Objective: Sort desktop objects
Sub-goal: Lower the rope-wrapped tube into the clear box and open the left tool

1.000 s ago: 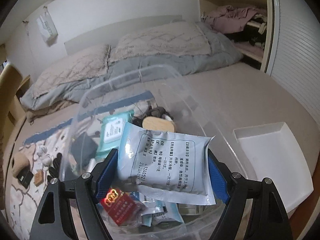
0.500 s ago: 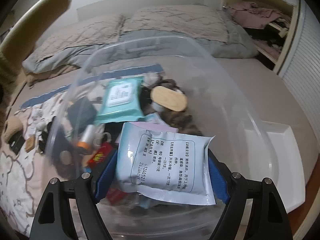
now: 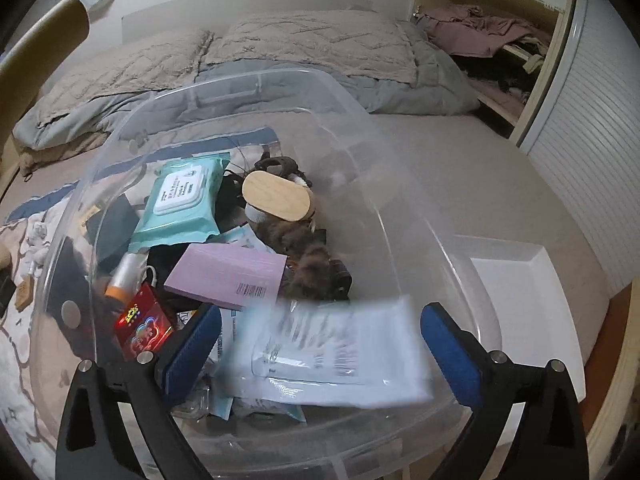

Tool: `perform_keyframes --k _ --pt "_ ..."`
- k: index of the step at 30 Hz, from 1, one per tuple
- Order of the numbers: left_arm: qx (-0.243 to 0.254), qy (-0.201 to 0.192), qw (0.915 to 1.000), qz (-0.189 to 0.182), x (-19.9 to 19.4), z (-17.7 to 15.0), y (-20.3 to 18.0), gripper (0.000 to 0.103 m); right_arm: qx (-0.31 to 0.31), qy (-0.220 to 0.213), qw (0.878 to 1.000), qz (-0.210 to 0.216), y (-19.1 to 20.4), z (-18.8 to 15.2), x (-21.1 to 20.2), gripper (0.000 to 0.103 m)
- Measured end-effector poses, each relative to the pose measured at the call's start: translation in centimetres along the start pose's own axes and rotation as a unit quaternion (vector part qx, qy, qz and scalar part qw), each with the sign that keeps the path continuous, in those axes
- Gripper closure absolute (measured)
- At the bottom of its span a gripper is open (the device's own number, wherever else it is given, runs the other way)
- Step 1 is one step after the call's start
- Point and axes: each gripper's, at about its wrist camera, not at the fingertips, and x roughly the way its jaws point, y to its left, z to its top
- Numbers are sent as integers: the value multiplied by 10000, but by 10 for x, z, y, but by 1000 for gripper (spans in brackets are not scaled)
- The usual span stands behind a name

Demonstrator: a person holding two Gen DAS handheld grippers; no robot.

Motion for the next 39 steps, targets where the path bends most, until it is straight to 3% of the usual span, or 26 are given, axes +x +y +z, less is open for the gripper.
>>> perform_keyframes --k 14,24,30,33,39 --pt "180 56 9998 -104 11 0 -12 50 416 -120 9978 499 -13 4 -21 3" --pt "-440 326 9981 -299 51 20 -22 50 715 -574 9944 531 -35 -3 -73 3" --pt "-1291 853 9865 -537 94 12 -39 50 827 -844 9913 583 -48 -9 -94 3" --pt "-1482 1123 9805 -639 114 8 -53 50 862 -1043 9892 566 -52 -9 -103 3" --pt "-1772 1309 9733 -649 140 15 -68 50 823 -1109 9886 600 -57 -9 -102 3"
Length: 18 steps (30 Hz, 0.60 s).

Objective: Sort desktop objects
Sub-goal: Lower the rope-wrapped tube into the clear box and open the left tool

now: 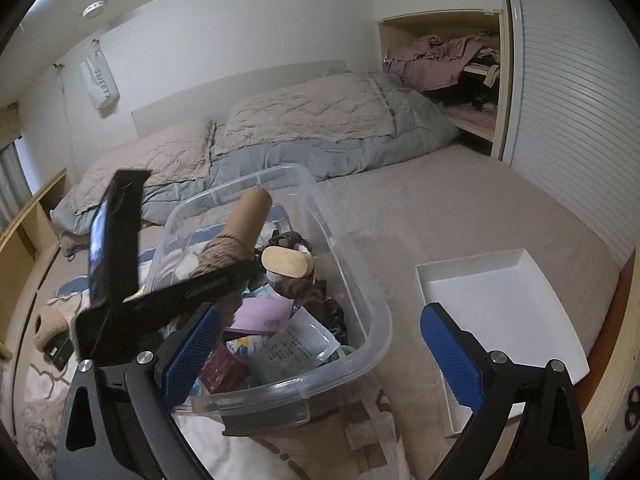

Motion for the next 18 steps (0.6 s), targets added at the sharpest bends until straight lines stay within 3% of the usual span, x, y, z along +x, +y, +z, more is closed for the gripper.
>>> perform_keyframes --k 6,12,18 --pt "-518 26 9986 117 16 16 -7 50 51 -18 10000 49 -7 0 -2 3" --pt "-1305 44 9908 348 31 22 -1 50 -39 -22 9999 135 -5 -2 -3 3" --pt "-1458 -194 9862 762 41 27 -11 50 -105 -59 9996 264 -4 -2 -6 3"
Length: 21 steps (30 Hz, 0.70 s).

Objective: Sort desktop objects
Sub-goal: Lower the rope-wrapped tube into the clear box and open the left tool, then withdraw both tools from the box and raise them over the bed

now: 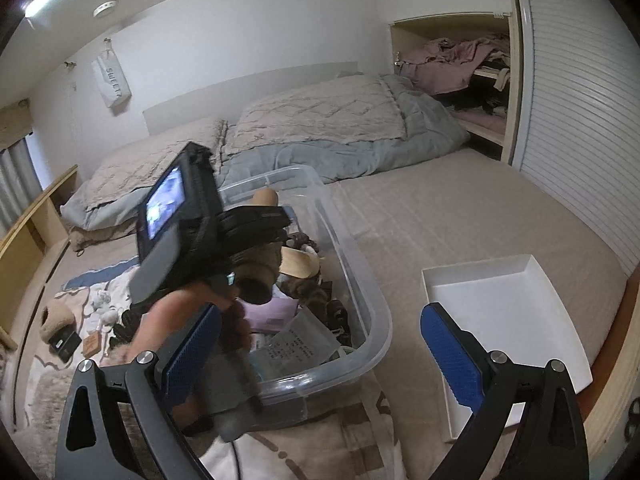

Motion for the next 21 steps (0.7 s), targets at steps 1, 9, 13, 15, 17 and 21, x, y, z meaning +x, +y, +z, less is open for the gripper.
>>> perform_keyframes --k 1,9,13,15,17,21 --pt "-9 9 10000 10 2 0 -1 50 4 -11 10000 16 0 -1 -1 3" --pt "128 -408 9990 -141 -8 4 -12 0 36 0 10000 71 -6 -2 0 3" --pt "138 -321 9993 -132 -7 4 -12 0 45 7 10000 70 -6 -2 0 3" --pt "103 -256 9995 -119 -6 3 -10 0 73 -17 9999 86 -6 -1 0 3" --pt "154 -189 9997 -70 -5 1 -8 0 96 -40 9999 96 -7 -1 0 3" --pt "318 -154 9994 -14 -8 -4 -6 0 181 -70 9997 117 -7 -1 0 3"
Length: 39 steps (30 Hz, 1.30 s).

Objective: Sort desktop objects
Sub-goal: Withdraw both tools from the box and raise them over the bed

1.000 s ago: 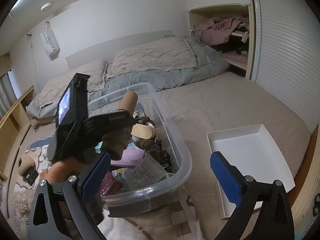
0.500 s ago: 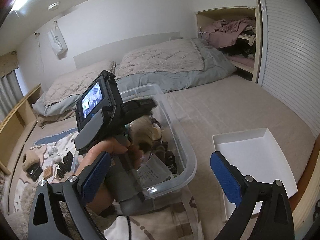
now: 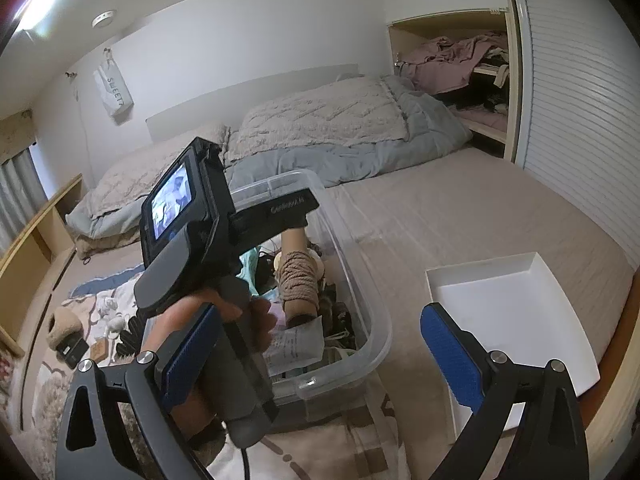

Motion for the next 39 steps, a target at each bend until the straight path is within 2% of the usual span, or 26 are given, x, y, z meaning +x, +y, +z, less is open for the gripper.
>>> perform_keyframes --k 8,19,26,32,39 --pt "368 -125 9992 100 -17 -4 10 0 165 -126 9998 45 -1 2 1 3" --pt "1003 -536 9935 95 -56 -1 29 0 373 -531 9979 -29 0 4 3 3" --pt "1537 -938 9833 280 -83 3 43 0 339 -701 9968 -205 5 5 8 3" --pt "1628 -1164 9794 248 -106 5 62 0 219 -804 9958 -378 9 3 18 3" --pt "1895 -1555 9691 279 -134 2 82 0 145 -962 9944 -415 11 -2 20 3"
